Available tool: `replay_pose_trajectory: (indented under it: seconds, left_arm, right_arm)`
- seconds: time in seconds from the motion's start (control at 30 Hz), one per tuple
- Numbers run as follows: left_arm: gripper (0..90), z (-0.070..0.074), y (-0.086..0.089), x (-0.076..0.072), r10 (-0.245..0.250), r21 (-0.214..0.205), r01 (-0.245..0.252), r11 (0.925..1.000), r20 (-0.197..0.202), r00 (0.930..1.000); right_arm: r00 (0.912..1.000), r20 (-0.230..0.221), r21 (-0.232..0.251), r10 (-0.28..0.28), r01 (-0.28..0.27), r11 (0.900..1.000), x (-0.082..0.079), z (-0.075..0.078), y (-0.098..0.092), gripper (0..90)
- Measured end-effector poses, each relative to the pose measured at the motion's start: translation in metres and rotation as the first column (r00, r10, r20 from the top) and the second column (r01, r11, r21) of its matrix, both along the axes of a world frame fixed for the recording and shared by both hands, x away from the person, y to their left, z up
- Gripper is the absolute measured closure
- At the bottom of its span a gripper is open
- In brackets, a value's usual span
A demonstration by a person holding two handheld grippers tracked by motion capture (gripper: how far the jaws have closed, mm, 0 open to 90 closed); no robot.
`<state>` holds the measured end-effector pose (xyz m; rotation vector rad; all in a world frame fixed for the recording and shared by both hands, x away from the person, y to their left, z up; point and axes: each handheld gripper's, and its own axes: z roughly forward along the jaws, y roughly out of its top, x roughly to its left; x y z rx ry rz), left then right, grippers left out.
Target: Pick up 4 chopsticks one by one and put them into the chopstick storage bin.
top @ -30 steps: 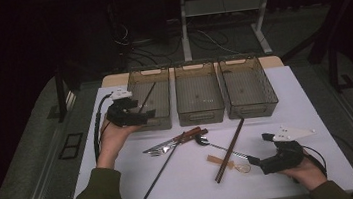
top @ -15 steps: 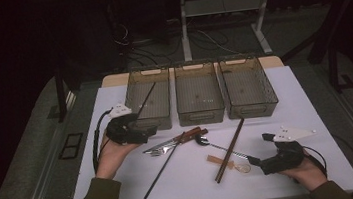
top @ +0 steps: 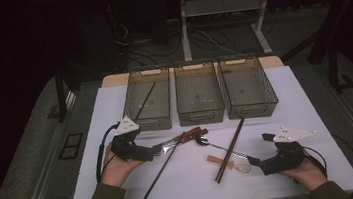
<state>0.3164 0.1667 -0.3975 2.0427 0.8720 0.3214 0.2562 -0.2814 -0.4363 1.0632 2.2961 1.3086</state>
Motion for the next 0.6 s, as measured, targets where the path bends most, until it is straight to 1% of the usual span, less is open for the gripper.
replay_pose_trajectory:
  seconds: [0.1, 0.13, 0.17, 0.2, 0.27, 0.3, 0.37, 0.43, 0.5, 0.6]
  left_arm:
    - [0.0, -0.004, -0.003, -0.005, -0.019, 0.022, 0.019, 0.9996, 0.000, 0.9998]
    - [0.0, -0.006, -0.005, -0.007, -0.020, 0.015, 0.020, 0.9997, 0.001, 0.9998]
    - [0.0, -0.007, -0.005, -0.009, -0.030, 0.026, 0.030, 0.9992, 0.000, 0.9996]
    - [0.0, -0.008, -0.007, -0.011, -0.033, 0.025, 0.033, 0.9992, -0.005, 0.9995]
    - [1.2, -0.011, -0.008, -0.015, -0.040, 0.029, 0.040, 0.9988, -0.002, 0.9992]
    - [3.9, -0.012, -0.008, -0.018, -0.040, 0.028, 0.040, 0.9988, -0.001, 0.9992]
    - [8.3, -0.014, -0.010, -0.022, -0.039, 0.013, 0.039, 0.9992, -0.006, 0.9992]
    - [16.8, -0.016, -0.010, -0.027, -0.049, 0.004, 0.049, 0.9988, -0.017, 0.9986]
    - [21.8, -0.017, -0.011, -0.031, -0.062, 0.005, 0.062, 0.9981, -0.019, 0.9979]
    - [35.7, -0.019, -0.011, -0.033, -0.072, -0.005, 0.072, 0.9974, -0.024, 0.9971]
  right_arm:
    - [1.0000, 0.000, 0.000, 0.000, 0.000, 1.0000, 0.000, 0.000, 0.000, 1.2]
    - [1.0000, 0.000, 0.001, 0.000, 0.000, 1.0000, 0.000, 0.000, 0.000, 1.2]
    - [1.0000, 0.000, 0.000, 0.000, 0.000, 1.0000, 0.000, 0.000, 0.000, 1.2]
    - [1.0000, 0.000, -0.001, 0.000, 0.000, 1.0000, 0.000, 0.000, 0.000, 1.2]
    - [1.0000, 0.000, 0.000, 0.000, 0.000, 1.0000, 0.000, 0.000, 0.000, 1.2]
    - [1.0000, 0.000, 0.000, 0.000, 0.000, 1.0000, 0.000, 0.000, 0.000, 1.2]
    - [1.0000, 0.000, -0.001, 0.000, 0.000, 1.0000, 0.000, 0.000, 0.000, 1.2]
    - [1.0000, 0.001, -0.001, -0.001, 0.001, 1.0000, 0.000, 0.000, 0.000, 1.2]
    - [1.0000, 0.001, -0.001, -0.001, 0.001, 1.0000, 0.000, 0.000, 0.000, 1.2]
    - [1.0000, 0.001, -0.003, -0.001, 0.001, 1.0000, 0.000, 0.000, 0.000, 1.2]
